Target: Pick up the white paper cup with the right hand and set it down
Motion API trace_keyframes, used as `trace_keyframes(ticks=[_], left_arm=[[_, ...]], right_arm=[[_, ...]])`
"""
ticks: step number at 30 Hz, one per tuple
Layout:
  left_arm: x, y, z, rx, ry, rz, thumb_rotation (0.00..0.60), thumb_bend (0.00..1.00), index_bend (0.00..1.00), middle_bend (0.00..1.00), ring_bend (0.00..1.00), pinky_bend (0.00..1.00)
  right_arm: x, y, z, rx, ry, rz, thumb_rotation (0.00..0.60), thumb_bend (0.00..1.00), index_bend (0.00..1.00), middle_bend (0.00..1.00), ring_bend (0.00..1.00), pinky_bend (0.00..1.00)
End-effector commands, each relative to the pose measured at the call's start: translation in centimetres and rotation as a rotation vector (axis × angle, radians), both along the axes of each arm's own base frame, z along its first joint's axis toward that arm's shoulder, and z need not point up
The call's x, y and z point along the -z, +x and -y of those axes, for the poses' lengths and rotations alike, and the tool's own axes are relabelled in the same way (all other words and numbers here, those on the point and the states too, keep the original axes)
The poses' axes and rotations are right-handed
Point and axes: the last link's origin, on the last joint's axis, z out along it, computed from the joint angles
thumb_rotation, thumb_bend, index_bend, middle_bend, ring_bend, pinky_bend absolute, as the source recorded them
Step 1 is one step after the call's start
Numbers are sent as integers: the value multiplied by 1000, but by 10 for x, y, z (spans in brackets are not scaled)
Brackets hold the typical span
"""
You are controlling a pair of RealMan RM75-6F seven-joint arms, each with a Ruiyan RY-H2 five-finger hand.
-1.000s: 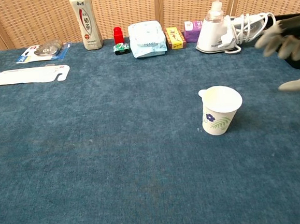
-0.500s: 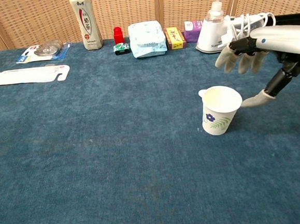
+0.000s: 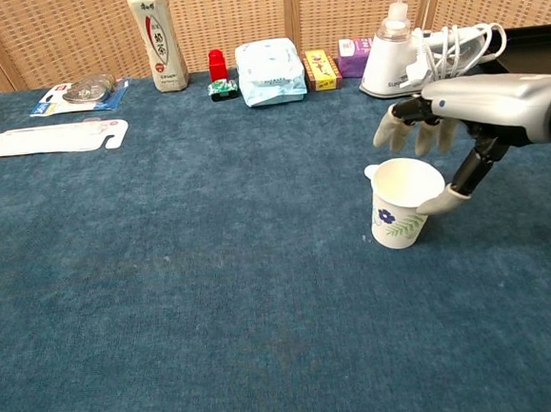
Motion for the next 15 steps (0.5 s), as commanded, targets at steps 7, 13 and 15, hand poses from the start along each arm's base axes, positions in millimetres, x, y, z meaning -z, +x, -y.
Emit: trace_keyframes(ticks=[7,13,15], left_arm=[[1,-1,-1,-5,-4,5,600,204,367,407,273,260],[2,0,-2,0,-6,9,600,204,367,407,273,260],[2,0,-2,0,-6,13,600,204,367,407,273,260]], right_arm=[[9,5,1,-4,-14,-36,514,210,204,247,334,324],[9,9,-3,-10,-21,-42,513,211,204,249,344,328],[9,11,-4,-14,-21,-44,514,211,204,249,346,328]])
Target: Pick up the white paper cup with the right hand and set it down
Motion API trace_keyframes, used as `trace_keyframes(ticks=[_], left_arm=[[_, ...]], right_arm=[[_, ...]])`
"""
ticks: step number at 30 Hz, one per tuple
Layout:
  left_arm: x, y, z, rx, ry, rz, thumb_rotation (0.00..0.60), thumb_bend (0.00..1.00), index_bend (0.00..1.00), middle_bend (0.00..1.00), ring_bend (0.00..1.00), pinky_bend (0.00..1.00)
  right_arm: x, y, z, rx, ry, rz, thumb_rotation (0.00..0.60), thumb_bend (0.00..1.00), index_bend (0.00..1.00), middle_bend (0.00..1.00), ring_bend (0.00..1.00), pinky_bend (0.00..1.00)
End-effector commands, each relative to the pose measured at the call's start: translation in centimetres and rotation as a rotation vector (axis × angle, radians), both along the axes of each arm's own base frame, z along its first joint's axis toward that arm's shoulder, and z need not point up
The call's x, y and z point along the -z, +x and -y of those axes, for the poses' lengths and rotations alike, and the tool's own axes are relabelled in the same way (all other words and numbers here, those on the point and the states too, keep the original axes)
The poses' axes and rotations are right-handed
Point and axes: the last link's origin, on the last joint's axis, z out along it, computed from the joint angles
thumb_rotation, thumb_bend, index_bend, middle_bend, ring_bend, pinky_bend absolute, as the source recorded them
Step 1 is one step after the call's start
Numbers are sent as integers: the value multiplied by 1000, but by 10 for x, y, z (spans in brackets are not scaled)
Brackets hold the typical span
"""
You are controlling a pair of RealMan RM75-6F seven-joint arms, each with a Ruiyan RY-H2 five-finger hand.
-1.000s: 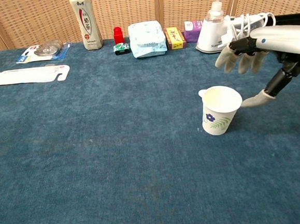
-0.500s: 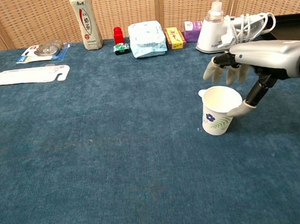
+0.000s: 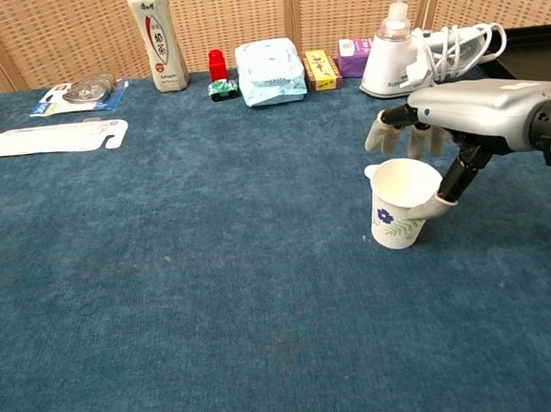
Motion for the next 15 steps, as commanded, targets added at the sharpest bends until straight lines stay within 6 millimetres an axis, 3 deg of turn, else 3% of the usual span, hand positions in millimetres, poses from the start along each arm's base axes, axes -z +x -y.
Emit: trace_keyframes(ticks=[1,11,15], left_arm=[[0,0,0,0,0,3,600,204,368,407,273,260],[0,-5,1,-9,-3,5,600,204,367,407,273,260],[0,-7,2,-14,-5,5,600,206,367,407,273,260]], right_arm=[[0,2,-1,-2,0,-2,513,211,204,249,347,328],[10,8,-3,-7,16,-15,514,211,207,251,358,330],[14,9,-2,-2,15,-12,518,212,271,257,363,334]])
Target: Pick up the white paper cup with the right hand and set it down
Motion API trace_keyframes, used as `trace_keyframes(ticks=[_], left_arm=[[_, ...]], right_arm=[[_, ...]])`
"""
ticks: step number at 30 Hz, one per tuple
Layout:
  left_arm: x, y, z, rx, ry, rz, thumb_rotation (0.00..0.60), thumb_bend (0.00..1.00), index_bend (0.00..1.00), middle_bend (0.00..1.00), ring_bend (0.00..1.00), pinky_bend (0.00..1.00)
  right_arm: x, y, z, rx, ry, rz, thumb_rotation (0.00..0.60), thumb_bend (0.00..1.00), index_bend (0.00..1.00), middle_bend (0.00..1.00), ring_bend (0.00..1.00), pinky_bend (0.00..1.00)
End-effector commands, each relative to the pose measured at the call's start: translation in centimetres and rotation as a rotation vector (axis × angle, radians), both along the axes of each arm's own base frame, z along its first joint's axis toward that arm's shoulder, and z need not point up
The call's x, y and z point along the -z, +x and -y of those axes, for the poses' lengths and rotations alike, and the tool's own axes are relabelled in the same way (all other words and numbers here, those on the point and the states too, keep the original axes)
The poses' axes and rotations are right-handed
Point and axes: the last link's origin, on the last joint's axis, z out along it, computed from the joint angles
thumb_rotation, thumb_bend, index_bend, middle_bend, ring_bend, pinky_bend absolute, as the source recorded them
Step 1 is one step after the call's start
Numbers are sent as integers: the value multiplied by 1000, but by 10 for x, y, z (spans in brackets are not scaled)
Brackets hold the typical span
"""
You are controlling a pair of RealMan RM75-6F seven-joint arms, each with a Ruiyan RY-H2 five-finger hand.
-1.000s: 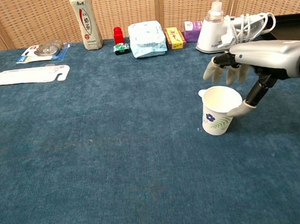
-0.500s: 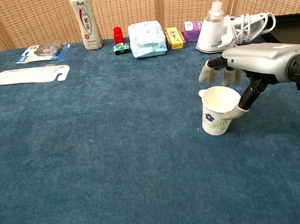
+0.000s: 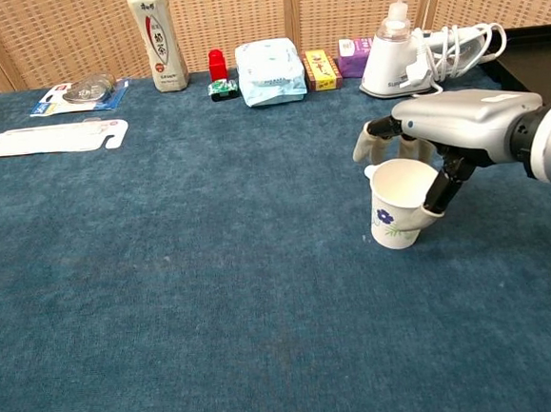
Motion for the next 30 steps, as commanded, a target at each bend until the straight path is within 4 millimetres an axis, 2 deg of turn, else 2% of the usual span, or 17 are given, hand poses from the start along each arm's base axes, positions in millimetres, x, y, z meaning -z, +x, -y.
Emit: trace_keyframes(ticks=[1,5,20,25,30], left_arm=[[0,-1,1,-4,0,0,600,205,367,407,273,260],[-1,-3,1,-8,3,0,600,204,367,407,273,260],[0,-4,1,-9,2,1,600,204,367,407,273,260],[0,-5,1,-10,4,1,600,204,367,407,273,260],[-1,-5,1,-10,7,0,600,204,367,407,273,260]], right_arm=[[2,1,1,5,-5,7,520,212,292,259,365,336],[3,1,3,6,-19,8,517,212,368,271,377,345],[4,-9,8,4,-44,16,513,212,457,313,425,366],[2,-5,9,-10,-52,40,515,213,474,328,440,372],[-5,4,13,7,-49,144,517,213,480,342,451,372]])
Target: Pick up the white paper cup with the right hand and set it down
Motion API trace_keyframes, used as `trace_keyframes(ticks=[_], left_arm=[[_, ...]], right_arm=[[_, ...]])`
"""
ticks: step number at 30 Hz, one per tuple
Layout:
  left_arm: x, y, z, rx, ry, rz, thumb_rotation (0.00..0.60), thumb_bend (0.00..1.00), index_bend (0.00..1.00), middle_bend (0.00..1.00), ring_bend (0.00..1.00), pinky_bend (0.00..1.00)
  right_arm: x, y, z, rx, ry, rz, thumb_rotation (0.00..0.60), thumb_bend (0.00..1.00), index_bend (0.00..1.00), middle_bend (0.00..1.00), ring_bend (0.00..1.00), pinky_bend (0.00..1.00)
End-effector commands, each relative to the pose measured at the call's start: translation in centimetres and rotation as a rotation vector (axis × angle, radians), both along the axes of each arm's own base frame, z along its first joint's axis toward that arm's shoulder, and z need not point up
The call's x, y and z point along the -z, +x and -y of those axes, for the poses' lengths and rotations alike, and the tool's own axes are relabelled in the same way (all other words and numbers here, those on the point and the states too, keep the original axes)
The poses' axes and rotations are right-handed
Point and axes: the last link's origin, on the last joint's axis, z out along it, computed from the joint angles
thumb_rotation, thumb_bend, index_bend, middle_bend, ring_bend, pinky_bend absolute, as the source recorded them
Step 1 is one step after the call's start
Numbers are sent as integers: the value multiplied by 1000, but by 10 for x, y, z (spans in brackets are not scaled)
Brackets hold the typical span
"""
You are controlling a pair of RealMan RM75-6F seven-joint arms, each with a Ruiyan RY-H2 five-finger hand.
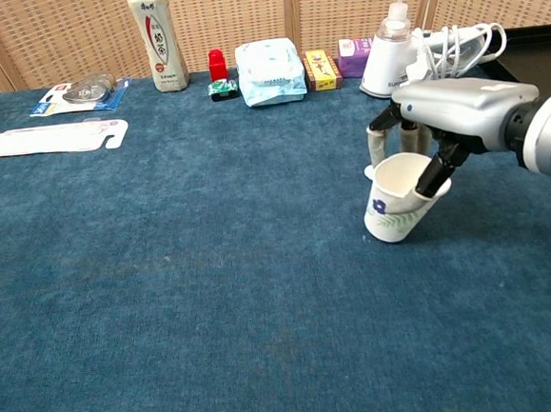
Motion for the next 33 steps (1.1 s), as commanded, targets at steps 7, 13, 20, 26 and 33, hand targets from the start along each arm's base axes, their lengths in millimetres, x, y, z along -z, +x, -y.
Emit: trace_keyframes(ticks=[7,13,20,26,33], left_arm=[[-2,-1,1,-4,7,-3,600,204,367,407,273,260],[-5,-2,2,-8,15,-6,600,205,368,407,273,260],[-8,0,3,-3,22,-9,600,205,367,407,273,260],[-10,-1,5,-7,27,-10,600,204,367,407,273,260],[-11,-1,6,-4,34,-11,600,204,367,407,273,260]], right_arm=[[-10,8,12,87,37,290,515,213,480,354,454,355],[-4,-6,20,198,131,483,517,213,480,355,446,315],[5,-25,27,270,217,596,516,213,480,339,372,250],[6,-47,34,286,220,567,515,214,402,298,310,211],[-6,-70,38,281,190,462,513,230,235,242,269,176]])
